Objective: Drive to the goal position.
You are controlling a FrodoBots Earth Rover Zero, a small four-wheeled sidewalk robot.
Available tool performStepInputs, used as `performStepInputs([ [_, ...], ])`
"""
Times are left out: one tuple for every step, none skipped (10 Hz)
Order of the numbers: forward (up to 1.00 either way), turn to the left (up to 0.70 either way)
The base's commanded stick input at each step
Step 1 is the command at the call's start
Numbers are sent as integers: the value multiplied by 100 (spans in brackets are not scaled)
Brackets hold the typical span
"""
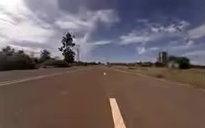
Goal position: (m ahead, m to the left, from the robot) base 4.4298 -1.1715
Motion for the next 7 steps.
performStepInputs([
  [100,0],
  [100,0],
  [100,0],
  [100,0],
  [100,0],
  [100,0],
  [100,0],
])
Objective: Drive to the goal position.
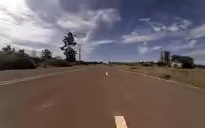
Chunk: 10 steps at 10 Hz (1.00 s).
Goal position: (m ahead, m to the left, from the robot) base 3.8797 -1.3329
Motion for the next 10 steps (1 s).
performStepInputs([
  [100,0],
  [100,0],
  [100,0],
  [100,0],
  [100,0],
  [100,0],
  [100,0],
  [100,0],
  [100,0],
  [100,0],
])
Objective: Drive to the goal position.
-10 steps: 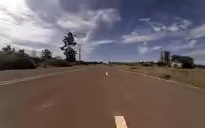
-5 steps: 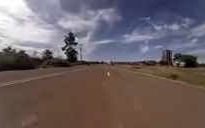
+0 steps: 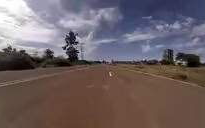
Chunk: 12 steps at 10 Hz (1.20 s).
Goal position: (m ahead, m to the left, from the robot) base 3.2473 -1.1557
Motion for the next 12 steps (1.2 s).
performStepInputs([
  [100,0],
  [100,0],
  [100,0],
  [100,0],
  [100,0],
  [100,-28],
  [100,-33],
  [100,-37],
  [100,-37],
  [100,-24],
  [100,-12],
  [100,0],
])
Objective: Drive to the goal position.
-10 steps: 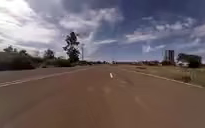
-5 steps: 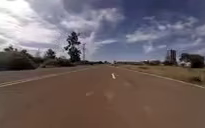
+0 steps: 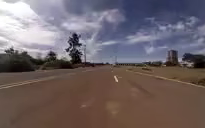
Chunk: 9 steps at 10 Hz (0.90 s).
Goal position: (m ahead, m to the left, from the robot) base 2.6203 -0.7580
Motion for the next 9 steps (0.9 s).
performStepInputs([
  [100,0],
  [100,0],
  [100,0],
  [100,-40],
  [100,-40],
  [100,-40],
  [100,-40],
  [100,-40],
  [100,-40],
])
